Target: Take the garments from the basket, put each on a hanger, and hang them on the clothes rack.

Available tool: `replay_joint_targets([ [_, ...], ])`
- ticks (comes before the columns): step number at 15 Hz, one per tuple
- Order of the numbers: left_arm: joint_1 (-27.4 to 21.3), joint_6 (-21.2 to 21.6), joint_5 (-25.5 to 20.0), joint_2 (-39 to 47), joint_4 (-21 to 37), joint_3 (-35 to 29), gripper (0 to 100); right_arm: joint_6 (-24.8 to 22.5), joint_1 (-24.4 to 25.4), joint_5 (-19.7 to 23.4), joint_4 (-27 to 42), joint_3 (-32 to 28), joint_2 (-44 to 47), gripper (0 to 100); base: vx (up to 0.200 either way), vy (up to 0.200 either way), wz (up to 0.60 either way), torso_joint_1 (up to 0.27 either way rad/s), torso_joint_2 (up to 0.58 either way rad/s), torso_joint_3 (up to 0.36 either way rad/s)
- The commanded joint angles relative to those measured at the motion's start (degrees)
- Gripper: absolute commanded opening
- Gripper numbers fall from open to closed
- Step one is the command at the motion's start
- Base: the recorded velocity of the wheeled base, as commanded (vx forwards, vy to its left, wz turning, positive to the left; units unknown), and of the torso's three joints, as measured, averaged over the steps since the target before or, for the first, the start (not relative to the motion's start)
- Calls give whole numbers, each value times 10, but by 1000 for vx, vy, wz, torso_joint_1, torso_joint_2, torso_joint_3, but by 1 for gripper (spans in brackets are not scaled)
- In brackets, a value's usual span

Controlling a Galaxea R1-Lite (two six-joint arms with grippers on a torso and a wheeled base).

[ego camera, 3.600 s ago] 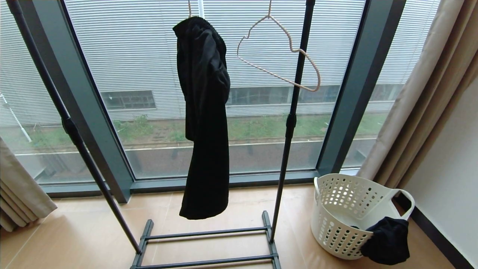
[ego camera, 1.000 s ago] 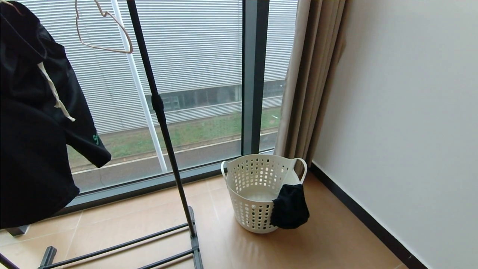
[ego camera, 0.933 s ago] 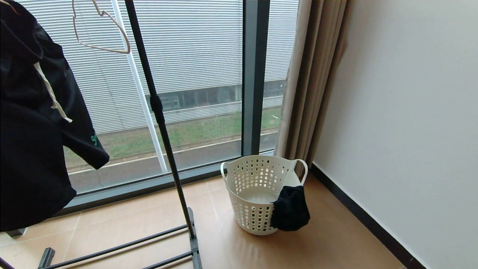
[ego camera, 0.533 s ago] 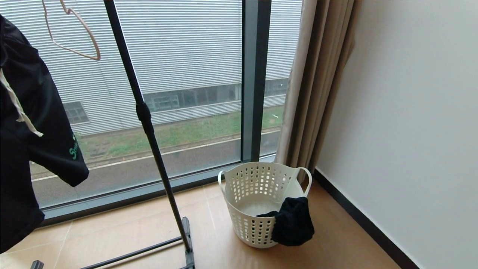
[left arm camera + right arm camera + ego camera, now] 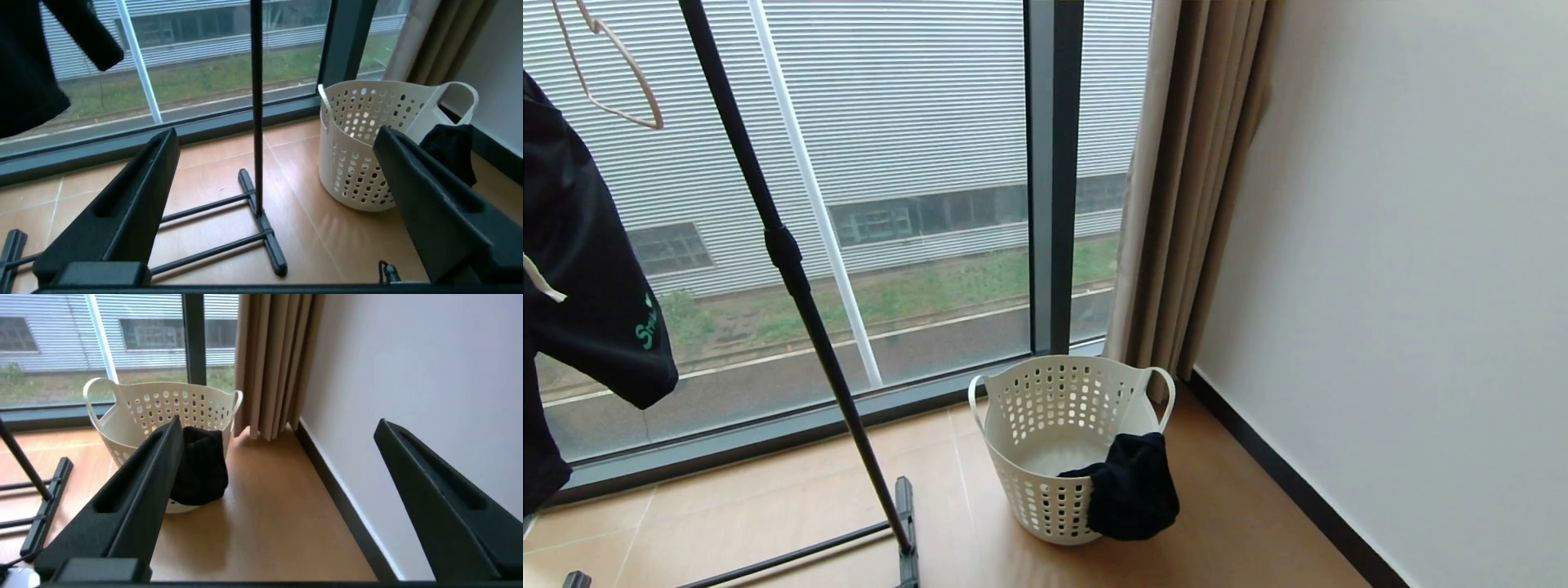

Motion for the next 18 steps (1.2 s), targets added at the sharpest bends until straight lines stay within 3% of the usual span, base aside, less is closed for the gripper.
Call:
replay_joint_targets([
  [1, 1, -1, 0, 1, 0, -1, 100, -1, 0, 0, 0, 0, 1, 100, 0, 0, 0, 0, 0, 0],
  [7, 0, -2, 0, 1, 0, -1, 100, 1, 0, -2, 0, 0, 1, 100, 0, 0, 0, 0, 1, -35],
  [18, 0, -2, 1, 1, 0, 0, 100, -1, 1, -2, 0, 0, 1, 100, 0, 0, 0, 2, 2, -190],
])
